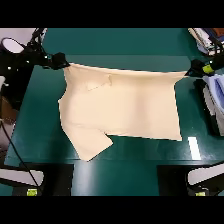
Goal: Fold the shirts.
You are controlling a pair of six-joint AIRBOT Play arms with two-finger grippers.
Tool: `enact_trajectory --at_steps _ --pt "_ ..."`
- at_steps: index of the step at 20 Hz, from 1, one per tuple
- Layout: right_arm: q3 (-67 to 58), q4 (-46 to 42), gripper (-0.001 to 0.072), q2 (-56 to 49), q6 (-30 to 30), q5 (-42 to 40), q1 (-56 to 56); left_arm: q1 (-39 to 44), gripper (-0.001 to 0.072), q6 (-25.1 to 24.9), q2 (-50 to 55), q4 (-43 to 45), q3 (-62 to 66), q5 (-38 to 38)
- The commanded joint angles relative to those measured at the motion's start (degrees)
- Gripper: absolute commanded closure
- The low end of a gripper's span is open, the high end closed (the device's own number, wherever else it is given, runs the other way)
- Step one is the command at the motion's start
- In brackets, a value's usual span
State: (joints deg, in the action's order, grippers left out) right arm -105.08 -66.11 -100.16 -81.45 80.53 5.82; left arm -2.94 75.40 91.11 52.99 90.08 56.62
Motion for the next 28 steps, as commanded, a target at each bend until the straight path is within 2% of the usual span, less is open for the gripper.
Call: enact_trajectory --at_steps 1,3,5,8,10,12,15,16,17,18,19,22,24,28 --pt "-7.3 0.0 0.0692 -6.7 0.0 -3.2 -1.2 0.0 0.0684 -0.7 5.3 -1.6 0.3 -8.3" --pt "-8.5 -0.1 0.0693 -6.3 0.1 -3.0 -1.3 -1.0 0.0684 -2.7 5.1 -1.2 1.9 -4.5" --pt "-5.9 -2.5 0.0693 -4.0 0.1 -1.5 -1.4 -2.7 0.0685 -3.4 5.0 -0.6 3.3 4.0" --pt "4.0 -9.6 0.0693 1.5 0.1 -1.5 -3.3 -3.3 0.0686 -3.4 5.0 7.2 1.8 13.8" --pt "12.1 -11.1 0.0693 4.9 0.4 -4.6 -5.1 -3.2 0.0686 -3.4 5.0 8.8 -1.6 14.2" --pt "18.9 -10.0 0.0693 7.0 0.4 -8.5 -6.5 -3.2 0.0685 -3.4 5.0 8.7 -5.7 11.6" --pt "24.2 -10.0 0.0692 7.4 0.3 -10.6 -8.3 -3.2 0.0682 -1.6 5.0 8.8 -9.6 10.2" --pt "25.3 -9.9 0.0688 7.4 -0.3 -11.2 -8.5 -3.2 0.0551 -0.6 5.0 9.0 -9.7 10.6" --pt "25.8 -9.8 0.0592 7.4 -0.7 -11.2 -8.6 -3.2 0.0277 -0.2 5.0 8.9 -9.6 11.3" --pt "25.9 -8.6 0.0338 7.4 -0.7 -10.6 -8.7 -3.3 0.0223 0.4 5.0 9.1 -9.4 12.6" --pt "25.6 -7.3 0.0253 7.5 -0.6 -9.1 -8.5 -3.4 0.0223 0.9 5.0 9.3 -9.0 14.3" --pt "24.9 -6.6 0.0254 9.4 -0.5 -3.8 -7.8 -3.4 0.0230 1.2 1.7 12.5 -9.2 18.5" --pt "28.3 -6.9 0.0262 14.1 0.3 -5.1 -7.0 -3.4 0.0231 4.8 -4.1 16.9 -12.6 19.3" --pt "37.2 -7.0 0.0262 24.0 0.8 -6.0 -7.0 -3.4 0.0229 7.5 -19.3 18.4 -29.0 19.5"
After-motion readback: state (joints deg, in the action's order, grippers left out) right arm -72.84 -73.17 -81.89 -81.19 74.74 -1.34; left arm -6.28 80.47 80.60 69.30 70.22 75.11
